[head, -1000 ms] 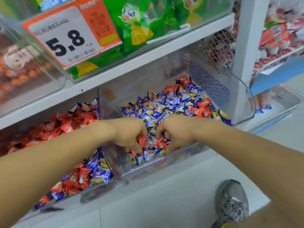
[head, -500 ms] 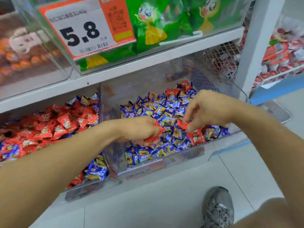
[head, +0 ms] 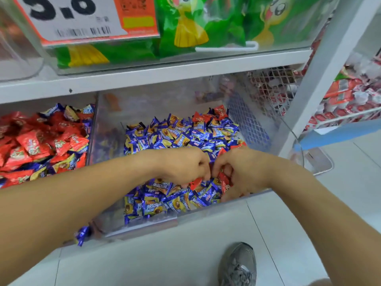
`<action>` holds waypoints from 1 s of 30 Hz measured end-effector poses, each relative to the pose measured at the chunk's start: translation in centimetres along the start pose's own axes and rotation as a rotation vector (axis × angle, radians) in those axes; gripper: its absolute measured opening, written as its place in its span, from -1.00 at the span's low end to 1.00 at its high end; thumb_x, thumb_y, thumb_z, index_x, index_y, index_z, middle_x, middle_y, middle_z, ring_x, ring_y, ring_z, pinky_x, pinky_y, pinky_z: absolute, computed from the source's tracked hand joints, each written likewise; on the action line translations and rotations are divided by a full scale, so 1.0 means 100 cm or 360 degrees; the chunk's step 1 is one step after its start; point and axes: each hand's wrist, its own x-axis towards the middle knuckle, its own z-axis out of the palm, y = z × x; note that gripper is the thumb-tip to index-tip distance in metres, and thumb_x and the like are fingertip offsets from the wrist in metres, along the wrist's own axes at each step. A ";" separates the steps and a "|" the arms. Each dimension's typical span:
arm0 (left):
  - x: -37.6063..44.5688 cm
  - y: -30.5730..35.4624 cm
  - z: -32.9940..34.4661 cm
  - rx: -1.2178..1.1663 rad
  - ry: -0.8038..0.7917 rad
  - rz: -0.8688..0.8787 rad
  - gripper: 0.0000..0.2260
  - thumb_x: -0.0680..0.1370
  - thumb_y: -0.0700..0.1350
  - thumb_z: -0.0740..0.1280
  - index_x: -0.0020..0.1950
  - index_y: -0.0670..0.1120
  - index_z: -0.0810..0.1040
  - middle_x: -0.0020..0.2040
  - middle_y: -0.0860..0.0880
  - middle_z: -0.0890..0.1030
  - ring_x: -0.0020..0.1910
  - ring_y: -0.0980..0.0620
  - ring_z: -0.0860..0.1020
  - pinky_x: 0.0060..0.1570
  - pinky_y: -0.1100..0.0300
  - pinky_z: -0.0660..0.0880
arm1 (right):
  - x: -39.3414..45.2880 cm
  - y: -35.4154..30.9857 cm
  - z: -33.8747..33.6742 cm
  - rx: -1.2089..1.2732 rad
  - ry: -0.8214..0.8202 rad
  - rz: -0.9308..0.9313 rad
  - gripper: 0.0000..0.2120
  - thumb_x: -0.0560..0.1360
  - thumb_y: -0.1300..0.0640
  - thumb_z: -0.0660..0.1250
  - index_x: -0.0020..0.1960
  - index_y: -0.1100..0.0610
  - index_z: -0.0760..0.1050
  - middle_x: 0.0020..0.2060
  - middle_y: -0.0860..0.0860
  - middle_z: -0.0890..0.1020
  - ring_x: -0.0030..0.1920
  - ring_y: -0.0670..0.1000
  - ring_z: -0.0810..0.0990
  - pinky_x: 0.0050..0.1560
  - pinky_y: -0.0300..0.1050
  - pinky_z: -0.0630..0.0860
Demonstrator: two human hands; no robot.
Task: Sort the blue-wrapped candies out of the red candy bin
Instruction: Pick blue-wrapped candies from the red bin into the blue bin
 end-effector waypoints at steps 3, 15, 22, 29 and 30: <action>0.004 0.004 -0.006 0.0110 -0.0061 0.0016 -0.69 0.68 -0.03 0.09 0.00 -0.01 0.63 -0.42 0.06 0.49 -0.54 0.18 0.45 -0.48 0.33 0.39 | 0.003 0.002 0.004 -0.0019 -0.0015 -0.0025 -0.64 0.25 -0.03 0.61 0.01 -0.07 0.62 -0.23 -0.08 0.59 -0.29 -0.22 0.43 -0.27 -0.31 0.38; 0.017 0.012 -0.004 0.0090 -0.0207 0.0366 -0.85 0.60 0.05 0.29 0.07 0.07 0.62 -0.31 0.19 0.56 -0.40 0.24 0.46 -0.30 0.30 0.43 | -0.024 0.023 -0.027 0.0324 0.0482 0.0068 -0.79 0.27 0.13 0.63 -0.22 -0.06 0.63 -0.35 -0.07 0.66 -0.31 -0.03 0.63 -0.27 -0.25 0.53; 0.021 0.023 0.020 0.0389 -0.0022 0.0626 -0.77 0.53 0.06 0.39 0.18 0.11 0.63 -0.20 0.09 0.61 -0.30 0.22 0.45 -0.22 0.29 0.43 | -0.029 0.018 -0.036 -0.0002 0.0494 0.0198 -0.82 0.30 0.06 0.61 -0.21 -0.07 0.61 -0.35 -0.14 0.59 -0.29 -0.19 0.58 -0.21 -0.34 0.46; 0.007 0.014 -0.009 -0.0017 0.0040 0.0413 -0.90 0.51 0.04 0.44 -0.11 0.04 0.66 -0.40 0.16 0.54 -0.45 0.25 0.43 -0.44 0.43 0.31 | -0.020 0.016 -0.034 -0.0029 0.0593 0.0242 -0.81 0.38 -0.01 0.56 -0.14 -0.02 0.56 -0.34 -0.15 0.56 -0.25 -0.15 0.51 -0.11 -0.14 0.46; 0.005 0.008 -0.018 -0.0037 0.0038 0.0332 -0.89 0.51 0.06 0.43 -0.11 0.05 0.64 -0.43 0.17 0.52 -0.48 0.25 0.40 -0.47 0.42 0.28 | -0.016 0.017 -0.032 -0.0015 0.0586 0.0253 -0.80 0.39 0.00 0.55 -0.12 0.00 0.55 -0.29 -0.11 0.59 -0.23 -0.12 0.51 -0.11 -0.13 0.45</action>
